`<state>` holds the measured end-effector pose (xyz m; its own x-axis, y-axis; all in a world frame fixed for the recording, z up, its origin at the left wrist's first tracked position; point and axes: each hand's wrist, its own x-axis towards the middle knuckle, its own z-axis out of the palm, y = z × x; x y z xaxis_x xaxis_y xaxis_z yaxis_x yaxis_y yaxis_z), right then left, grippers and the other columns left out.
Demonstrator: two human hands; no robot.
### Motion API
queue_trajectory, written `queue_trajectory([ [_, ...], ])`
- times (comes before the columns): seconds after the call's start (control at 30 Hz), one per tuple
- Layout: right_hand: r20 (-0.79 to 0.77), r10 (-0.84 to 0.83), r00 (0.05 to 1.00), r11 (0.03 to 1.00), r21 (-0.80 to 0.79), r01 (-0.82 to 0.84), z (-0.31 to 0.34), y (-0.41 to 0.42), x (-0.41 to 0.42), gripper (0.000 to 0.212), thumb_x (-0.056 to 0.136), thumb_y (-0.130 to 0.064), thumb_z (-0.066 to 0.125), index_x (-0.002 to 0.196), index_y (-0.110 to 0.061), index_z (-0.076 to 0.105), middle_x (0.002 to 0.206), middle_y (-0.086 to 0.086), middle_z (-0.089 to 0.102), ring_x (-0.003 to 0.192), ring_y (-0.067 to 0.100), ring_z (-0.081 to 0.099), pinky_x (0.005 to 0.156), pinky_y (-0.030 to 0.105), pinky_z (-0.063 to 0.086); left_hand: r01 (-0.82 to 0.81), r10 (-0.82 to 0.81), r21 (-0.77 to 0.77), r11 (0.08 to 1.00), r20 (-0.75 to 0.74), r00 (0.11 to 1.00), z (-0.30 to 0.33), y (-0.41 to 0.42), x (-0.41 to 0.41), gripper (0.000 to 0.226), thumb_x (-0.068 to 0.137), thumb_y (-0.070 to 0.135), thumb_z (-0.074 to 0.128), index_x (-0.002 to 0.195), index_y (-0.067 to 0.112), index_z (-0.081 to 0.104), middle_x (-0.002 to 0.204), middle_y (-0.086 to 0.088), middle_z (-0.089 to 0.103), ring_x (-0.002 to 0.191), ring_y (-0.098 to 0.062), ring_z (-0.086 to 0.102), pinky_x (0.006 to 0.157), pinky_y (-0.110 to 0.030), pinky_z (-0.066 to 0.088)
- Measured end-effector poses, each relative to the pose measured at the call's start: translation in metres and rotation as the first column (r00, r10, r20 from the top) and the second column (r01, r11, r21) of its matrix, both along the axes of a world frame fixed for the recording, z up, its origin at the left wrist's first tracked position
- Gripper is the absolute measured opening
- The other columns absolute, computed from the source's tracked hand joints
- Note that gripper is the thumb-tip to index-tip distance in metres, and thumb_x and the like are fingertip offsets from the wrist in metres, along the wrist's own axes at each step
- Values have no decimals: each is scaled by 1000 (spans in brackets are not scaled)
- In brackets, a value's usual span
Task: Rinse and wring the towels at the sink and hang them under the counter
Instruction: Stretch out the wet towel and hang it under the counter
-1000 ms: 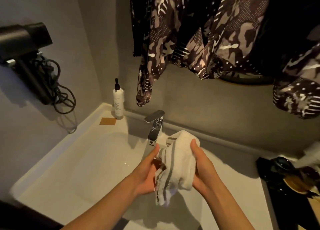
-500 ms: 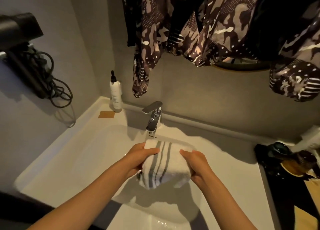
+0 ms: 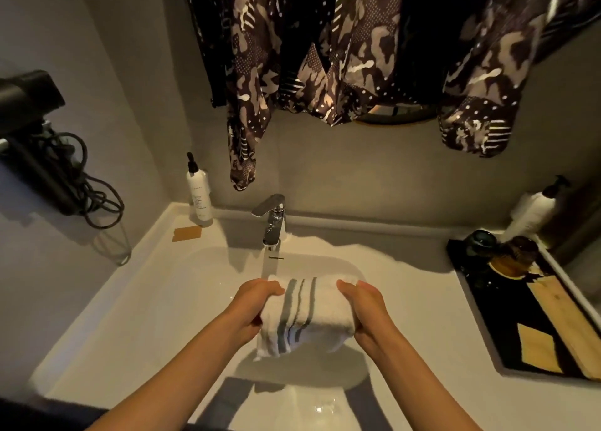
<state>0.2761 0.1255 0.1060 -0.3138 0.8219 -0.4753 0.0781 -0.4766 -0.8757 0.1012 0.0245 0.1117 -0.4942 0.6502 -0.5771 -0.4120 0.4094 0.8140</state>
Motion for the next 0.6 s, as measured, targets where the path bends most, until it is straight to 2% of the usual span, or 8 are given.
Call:
queue_trajectory([
  [0.1, -78, -99, 992, 995, 7, 100, 11, -27, 27, 9, 87, -6, 65, 79, -8, 66, 85, 15, 71, 81, 29, 64, 73, 43, 53, 102, -106, 35, 994, 136, 985, 7, -9, 19, 31, 68, 2, 59, 98, 2, 65, 91, -23, 65, 84, -35, 63, 76, -40, 51],
  [0.2, -100, -189, 977, 981, -55, 184, 15, -56, 59, 29, 85, 2, 58, 60, -11, 58, 57, 5, 61, 63, 25, 56, 61, 34, 43, 225, -236, 68, 972, 265, 935, 11, -24, 52, 15, 61, 0, 54, 73, 7, 57, 70, -15, 56, 65, -30, 56, 63, -33, 47],
  [0.27, -96, -192, 977, 980, -63, 187, 18, -77, 81, 39, 84, 4, 54, 48, -13, 58, 53, 6, 59, 60, 26, 55, 60, 35, 43, 257, -277, 103, 961, 336, 900, 11, -35, 80, 18, 64, -3, 47, 56, 13, 44, 55, -6, 42, 49, -24, 43, 54, -28, 37],
  [0.33, -55, -181, 982, 983, -7, 181, 19, -94, 107, 30, 86, 2, 54, 60, -8, 65, 62, 10, 66, 65, 27, 61, 61, 30, 50, 267, -322, 192, 944, 381, 866, 13, -46, 112, 26, 62, -7, 45, 62, 17, 35, 59, -4, 35, 52, -21, 37, 55, -29, 31],
  [0.4, -70, -238, 969, 968, 66, 243, 14, -112, 140, 16, 91, 2, 53, 86, -1, 68, 78, 11, 70, 76, 26, 66, 62, 23, 55, 268, -354, 248, 931, 437, 827, 12, -56, 142, 32, 59, -8, 47, 74, 18, 38, 72, -7, 38, 65, -25, 39, 61, -33, 34],
  [0.43, -125, -282, 951, 955, 62, 291, 8, -119, 157, 17, 92, 1, 53, 101, 1, 67, 91, 14, 73, 86, 27, 69, 70, 24, 58, 280, -368, 252, 926, 449, 814, 13, -60, 156, 27, 63, -10, 45, 77, 14, 44, 75, -9, 43, 68, -27, 45, 64, -34, 38],
  [0.5, -220, -376, 900, 924, -11, 383, 2, -137, 194, 30, 95, -4, 54, 123, -3, 63, 114, 18, 72, 106, 33, 69, 90, 41, 58, 321, -411, 263, 910, 470, 781, 10, -65, 190, 29, 71, -12, 38, 82, 4, 60, 79, -14, 56, 72, -31, 57, 71, -36, 47],
  [0.6, -288, -459, 840, 887, -107, 448, -15, -158, 250, 31, 101, -9, 50, 130, -10, 60, 122, 18, 71, 111, 34, 69, 92, 46, 56, 391, -431, 194, 900, 544, 720, -4, -74, 246, 30, 71, -6, 39, 80, 1, 67, 77, -14, 61, 72, -33, 60, 78, -38, 49],
])
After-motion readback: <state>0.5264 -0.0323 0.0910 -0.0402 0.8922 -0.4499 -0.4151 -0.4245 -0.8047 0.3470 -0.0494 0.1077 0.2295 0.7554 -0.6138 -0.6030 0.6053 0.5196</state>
